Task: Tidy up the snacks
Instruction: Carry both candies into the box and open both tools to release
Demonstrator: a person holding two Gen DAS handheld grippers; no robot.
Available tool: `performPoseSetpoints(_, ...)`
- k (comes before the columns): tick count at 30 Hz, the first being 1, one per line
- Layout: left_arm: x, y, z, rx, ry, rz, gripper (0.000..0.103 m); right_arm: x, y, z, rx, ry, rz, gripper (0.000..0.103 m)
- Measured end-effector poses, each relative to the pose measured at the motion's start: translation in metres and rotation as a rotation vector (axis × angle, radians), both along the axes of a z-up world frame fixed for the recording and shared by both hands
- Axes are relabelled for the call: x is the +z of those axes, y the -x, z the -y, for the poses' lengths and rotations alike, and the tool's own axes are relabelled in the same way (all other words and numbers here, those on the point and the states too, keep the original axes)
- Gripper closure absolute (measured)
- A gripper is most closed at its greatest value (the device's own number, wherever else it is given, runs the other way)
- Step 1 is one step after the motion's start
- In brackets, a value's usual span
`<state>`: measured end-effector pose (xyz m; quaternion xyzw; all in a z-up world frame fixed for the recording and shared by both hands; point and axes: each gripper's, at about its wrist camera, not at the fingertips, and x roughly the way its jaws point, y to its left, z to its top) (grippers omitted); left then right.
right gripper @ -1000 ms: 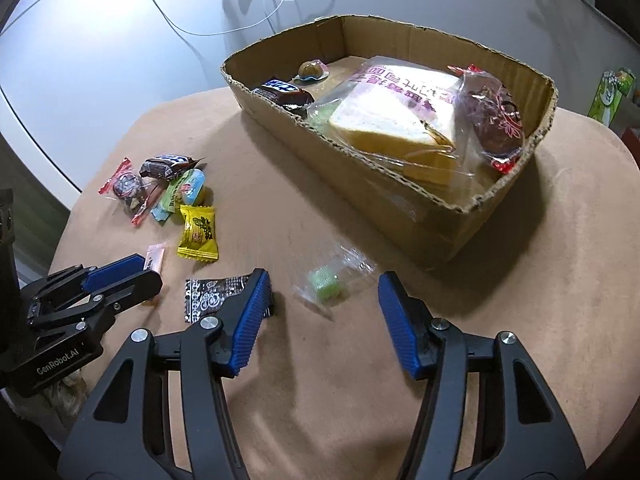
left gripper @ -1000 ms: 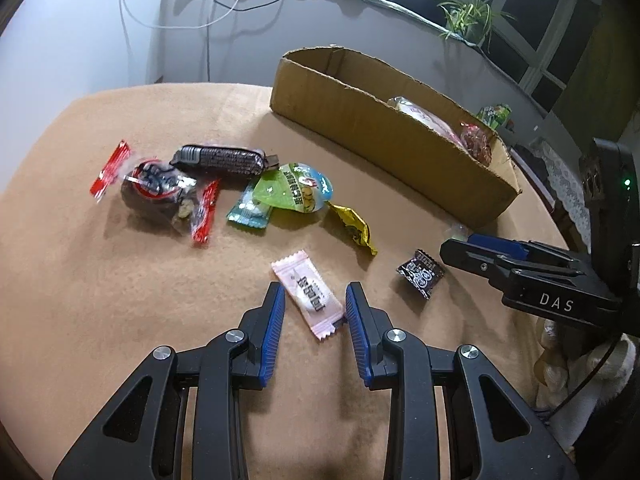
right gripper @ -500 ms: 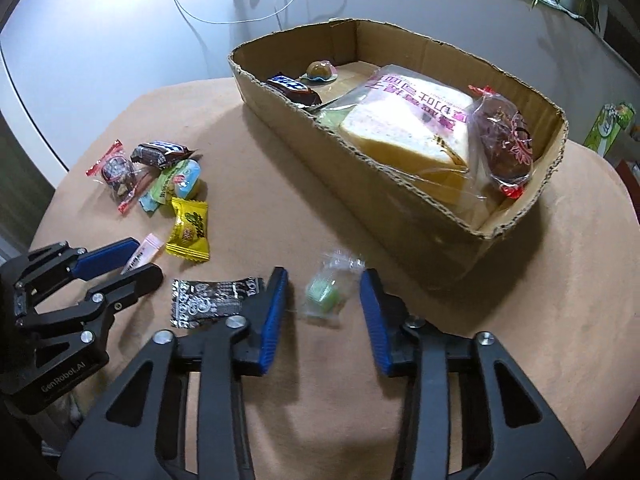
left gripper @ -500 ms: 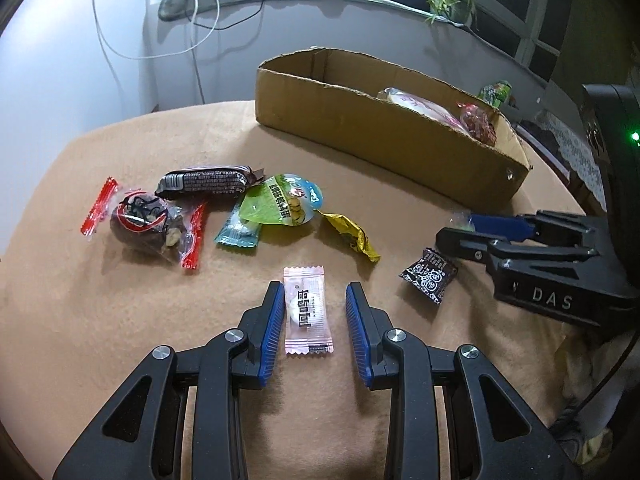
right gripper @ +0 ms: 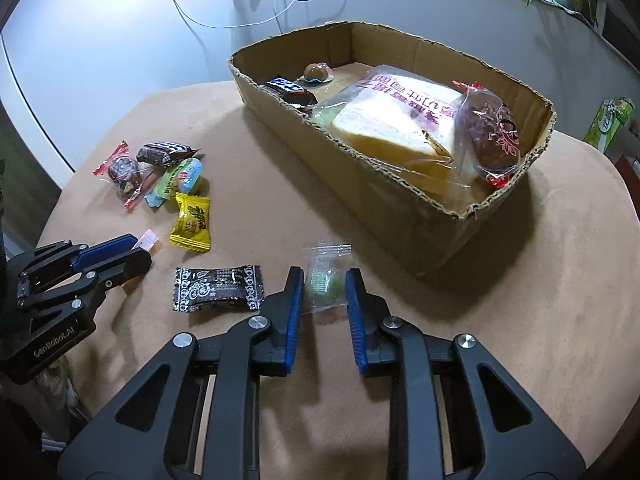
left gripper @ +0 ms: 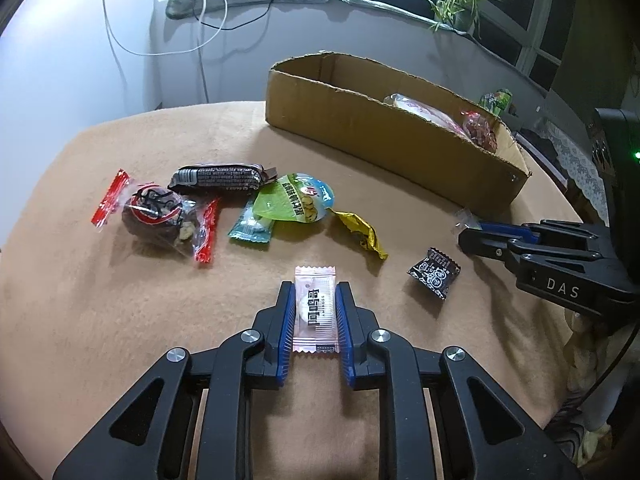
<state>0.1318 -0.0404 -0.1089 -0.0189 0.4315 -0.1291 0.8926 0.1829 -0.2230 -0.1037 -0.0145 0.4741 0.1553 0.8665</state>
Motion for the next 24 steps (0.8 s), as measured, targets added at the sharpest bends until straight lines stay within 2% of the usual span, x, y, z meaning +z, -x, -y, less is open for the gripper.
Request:
performPoseSetpoints(9, 0.011, 0.008, -0.010, 0.018, 0.029, 0.018, 0.085, 0.019, 0.009, -0.001, 0.014, -0.015, 0.038, 0.081)
performPoseSetpoints(18, 0.035, 0.007, -0.020, 0.037, 0.067, 0.066, 0.085, 0.047, 0.016, 0.000, 0.034, -0.038, 0.089, 0.081)
performPoseSetpoints(24, 0.051, -0.003, -0.024, 0.043, 0.077, 0.102, 0.085, 0.067, 0.007, 0.008, 0.025, -0.042, 0.129, 0.081)
